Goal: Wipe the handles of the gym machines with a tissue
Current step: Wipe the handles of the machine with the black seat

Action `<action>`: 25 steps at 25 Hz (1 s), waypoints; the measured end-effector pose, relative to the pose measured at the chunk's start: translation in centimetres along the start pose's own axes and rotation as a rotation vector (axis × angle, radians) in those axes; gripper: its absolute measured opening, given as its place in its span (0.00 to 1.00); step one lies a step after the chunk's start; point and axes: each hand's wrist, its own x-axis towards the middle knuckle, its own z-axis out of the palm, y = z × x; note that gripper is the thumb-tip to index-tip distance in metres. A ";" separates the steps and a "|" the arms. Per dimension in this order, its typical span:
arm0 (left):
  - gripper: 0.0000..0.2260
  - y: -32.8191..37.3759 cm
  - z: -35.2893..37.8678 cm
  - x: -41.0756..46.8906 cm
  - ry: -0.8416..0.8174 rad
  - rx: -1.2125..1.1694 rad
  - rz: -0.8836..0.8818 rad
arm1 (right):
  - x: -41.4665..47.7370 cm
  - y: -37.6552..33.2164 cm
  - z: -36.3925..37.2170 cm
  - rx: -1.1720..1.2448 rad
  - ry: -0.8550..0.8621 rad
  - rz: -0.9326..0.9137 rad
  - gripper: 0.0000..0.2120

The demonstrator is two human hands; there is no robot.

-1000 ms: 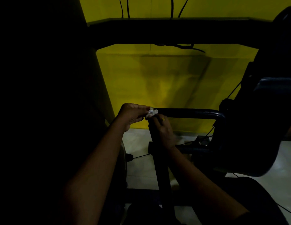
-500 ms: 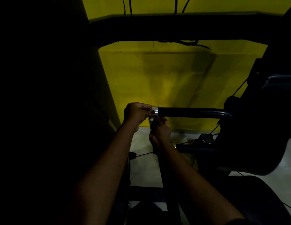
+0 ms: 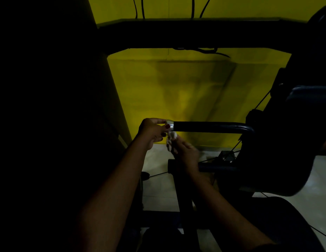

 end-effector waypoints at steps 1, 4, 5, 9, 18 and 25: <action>0.15 -0.2 -0.2 -0.2 -0.044 -0.035 -0.028 | -0.2 -0.2 -0.4 -0.274 0.076 -0.290 0.08; 0.14 -0.9 -0.8 -0.6 -0.147 -0.271 -0.152 | 1.8 -3.0 -0.5 -0.930 0.080 -0.926 0.08; 0.18 -1.1 -0.8 -0.5 -0.148 -0.372 -0.209 | 3.1 -3.8 0.3 -1.029 -0.044 -0.972 0.07; 0.30 -1.4 -0.8 0.1 -0.068 -0.590 -0.333 | 6.9 -5.1 5.3 -1.976 -0.575 -1.045 0.13; 0.29 -1.0 -1.7 0.2 -0.028 -0.327 -0.347 | 9.0 -5.4 1.9 -1.827 -0.948 -1.725 0.15; 0.25 -0.1 -0.5 0.0 -0.045 -0.318 -0.296 | 8.7 -6.6 2.6 -1.926 -1.100 -1.330 0.06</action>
